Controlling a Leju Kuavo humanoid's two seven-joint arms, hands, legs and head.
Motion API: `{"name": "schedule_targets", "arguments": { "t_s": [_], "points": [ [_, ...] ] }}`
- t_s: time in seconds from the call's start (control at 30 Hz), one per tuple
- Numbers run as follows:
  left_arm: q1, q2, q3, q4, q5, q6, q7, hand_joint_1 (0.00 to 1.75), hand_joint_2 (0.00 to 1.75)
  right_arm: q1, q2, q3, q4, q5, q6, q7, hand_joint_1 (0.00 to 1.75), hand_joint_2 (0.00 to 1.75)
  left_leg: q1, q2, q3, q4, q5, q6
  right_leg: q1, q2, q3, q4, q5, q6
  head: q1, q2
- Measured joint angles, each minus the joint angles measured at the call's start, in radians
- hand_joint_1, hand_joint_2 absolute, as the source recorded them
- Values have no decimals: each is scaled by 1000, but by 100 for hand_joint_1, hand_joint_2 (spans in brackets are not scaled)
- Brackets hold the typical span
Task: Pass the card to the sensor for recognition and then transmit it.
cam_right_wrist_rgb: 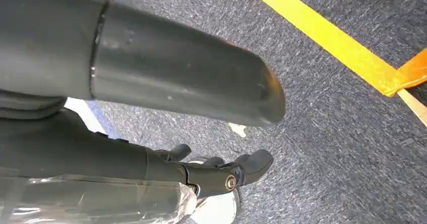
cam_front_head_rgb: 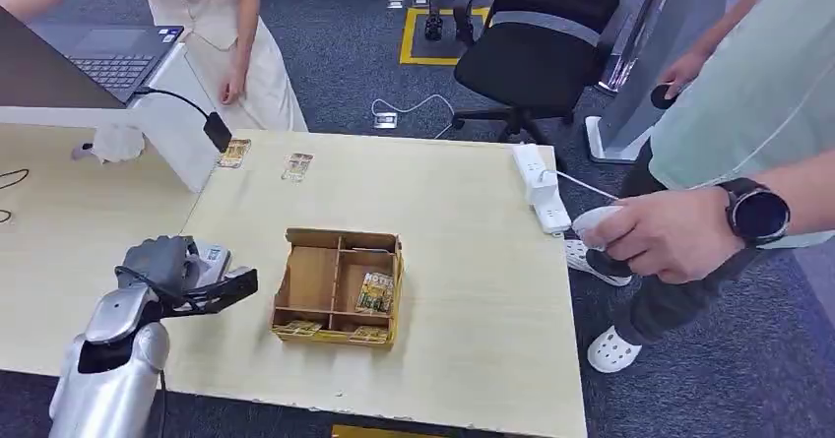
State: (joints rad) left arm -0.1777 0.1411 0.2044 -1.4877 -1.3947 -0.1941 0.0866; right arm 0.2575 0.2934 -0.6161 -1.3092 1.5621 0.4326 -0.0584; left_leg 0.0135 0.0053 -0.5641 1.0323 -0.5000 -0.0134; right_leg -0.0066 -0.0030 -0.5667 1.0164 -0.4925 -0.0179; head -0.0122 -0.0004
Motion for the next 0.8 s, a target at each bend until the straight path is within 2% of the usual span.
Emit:
{"name": "schedule_targets", "arguments": {
  "t_s": [0.13,0.3,0.43,0.53,0.8],
  "points": [
    [-5,-29,28,-22,-7,37,-12,175,175,0,0,0,-1,2,0,-15,0,0,0,0,0,0,0,0,0,0,0,0,0,0,0,0],
    [-5,-50,42,-34,-27,45,-24,175,175,0,0,0,-1,6,0,-19,0,0,0,0,0,0,0,0,0,0,0,0,0,0,0,0],
    [14,-52,42,-33,-56,-12,-55,175,175,0,0,0,-1,5,2,-17,0,0,0,1,0,0,0,0,0,1,0,0,0,0,0,0],
    [54,-56,41,-32,-59,-29,-67,175,175,0,0,0,-1,5,6,-16,0,0,0,1,0,0,0,1,0,1,-1,0,0,0,0,0],
    [120,-79,35,-32,-56,-37,-77,175,175,0,0,-4,-1,8,5,-19,0,0,-1,0,1,0,-1,2,-1,0,1,0,-1,2,0,0]
  ]
}}
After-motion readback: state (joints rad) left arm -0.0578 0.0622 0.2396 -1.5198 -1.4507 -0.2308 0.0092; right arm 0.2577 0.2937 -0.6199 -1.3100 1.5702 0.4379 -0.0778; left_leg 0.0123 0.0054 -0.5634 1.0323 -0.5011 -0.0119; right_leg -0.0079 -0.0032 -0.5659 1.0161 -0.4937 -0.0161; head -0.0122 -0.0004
